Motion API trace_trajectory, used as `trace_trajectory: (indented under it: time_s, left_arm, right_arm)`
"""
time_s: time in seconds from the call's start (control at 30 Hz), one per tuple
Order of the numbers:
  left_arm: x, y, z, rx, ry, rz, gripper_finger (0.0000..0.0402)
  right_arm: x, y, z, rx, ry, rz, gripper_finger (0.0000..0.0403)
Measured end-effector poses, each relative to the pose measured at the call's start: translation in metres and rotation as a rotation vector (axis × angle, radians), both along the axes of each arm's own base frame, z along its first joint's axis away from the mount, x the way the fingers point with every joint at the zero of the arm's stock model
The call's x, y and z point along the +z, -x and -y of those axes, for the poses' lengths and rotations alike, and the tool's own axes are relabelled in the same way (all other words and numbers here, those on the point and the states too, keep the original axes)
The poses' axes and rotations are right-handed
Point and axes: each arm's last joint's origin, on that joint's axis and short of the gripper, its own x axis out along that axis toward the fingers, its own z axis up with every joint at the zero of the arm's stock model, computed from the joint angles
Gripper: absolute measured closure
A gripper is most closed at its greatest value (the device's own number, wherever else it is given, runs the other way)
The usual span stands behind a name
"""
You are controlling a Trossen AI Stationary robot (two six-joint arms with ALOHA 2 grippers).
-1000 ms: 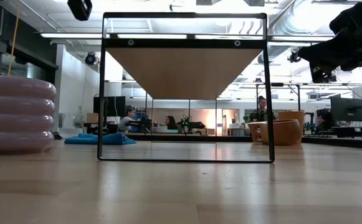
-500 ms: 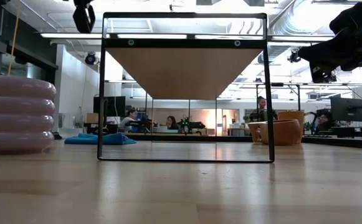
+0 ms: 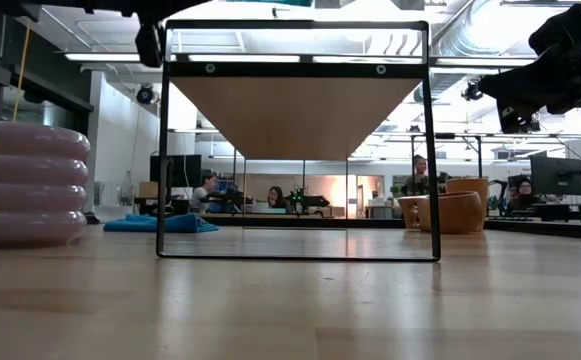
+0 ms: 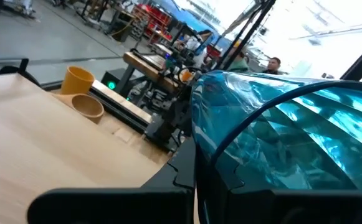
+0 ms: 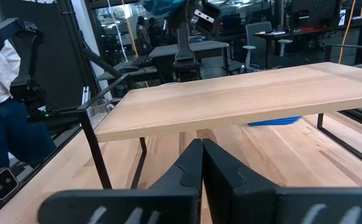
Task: Stack small to large cups/mugs on shelf
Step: Put the blue cup on the shelf
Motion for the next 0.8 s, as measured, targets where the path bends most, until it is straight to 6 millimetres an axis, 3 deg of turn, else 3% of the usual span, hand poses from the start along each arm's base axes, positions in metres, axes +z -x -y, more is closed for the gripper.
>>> trace_trajectory:
  time_s: [0.3, 0.47, 0.63, 0.8]
  left_arm:
    - [0.007, 0.000, -0.003, -0.002, 0.017, 0.003, 0.0402]
    - [0.047, -0.007, -0.022, 0.098, -0.004, -0.083, 0.0402]
    - [0.090, -0.022, -0.058, 0.202, 0.026, -0.317, 0.0402]
    - [0.120, -0.045, -0.097, 0.248, 0.077, -0.569, 0.0402]
  right_arm:
    - [0.000, 0.000, 0.000, 0.000, 0.000, 0.000, 0.0403]
    - [0.000, 0.000, 0.000, 0.000, 0.000, 0.000, 0.0403]
    - [0.000, 0.000, 0.000, 0.000, 0.000, 0.000, 0.0403]
    - [0.000, 0.000, 0.000, -0.001, 0.000, -0.001, 0.0403]
